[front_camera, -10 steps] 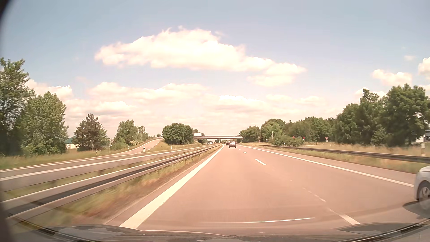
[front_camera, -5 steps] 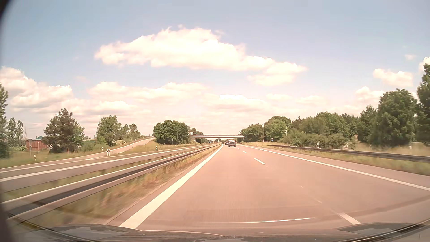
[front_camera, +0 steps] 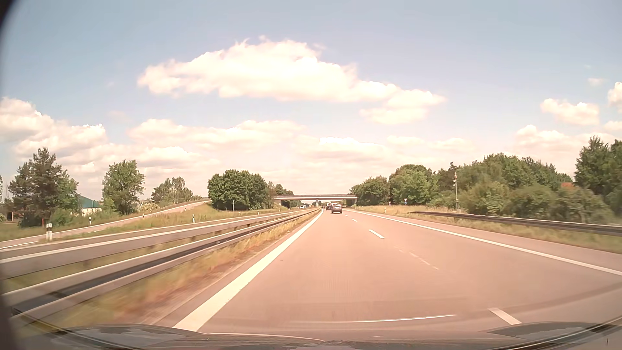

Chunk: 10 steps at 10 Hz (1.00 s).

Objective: Follow the waypoints while adhering to traffic rules and regulations

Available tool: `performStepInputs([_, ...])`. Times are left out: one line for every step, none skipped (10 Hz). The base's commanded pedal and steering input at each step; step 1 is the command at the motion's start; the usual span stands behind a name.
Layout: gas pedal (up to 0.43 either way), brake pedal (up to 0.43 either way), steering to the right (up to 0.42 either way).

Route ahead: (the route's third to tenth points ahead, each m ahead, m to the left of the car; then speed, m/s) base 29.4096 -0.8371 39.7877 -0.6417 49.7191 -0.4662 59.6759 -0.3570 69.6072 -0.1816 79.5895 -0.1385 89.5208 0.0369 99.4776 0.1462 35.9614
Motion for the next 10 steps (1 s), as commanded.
performStepInputs([0.409,0.006,-0.005])
performStepInputs([0.409,0.012,-0.006])
performStepInputs([0.409,0.012,-0.006])
performStepInputs([0.409,0.012,-0.005])
performStepInputs([0.409,0.012,-0.005])
performStepInputs([0.409,0.006,-0.005])
performStepInputs([0.409,0.012,-0.005])
performStepInputs([0.409,0.012,-0.005])
performStepInputs([0.409,0.012,-0.005])
performStepInputs([0.409,0.012,-0.004])
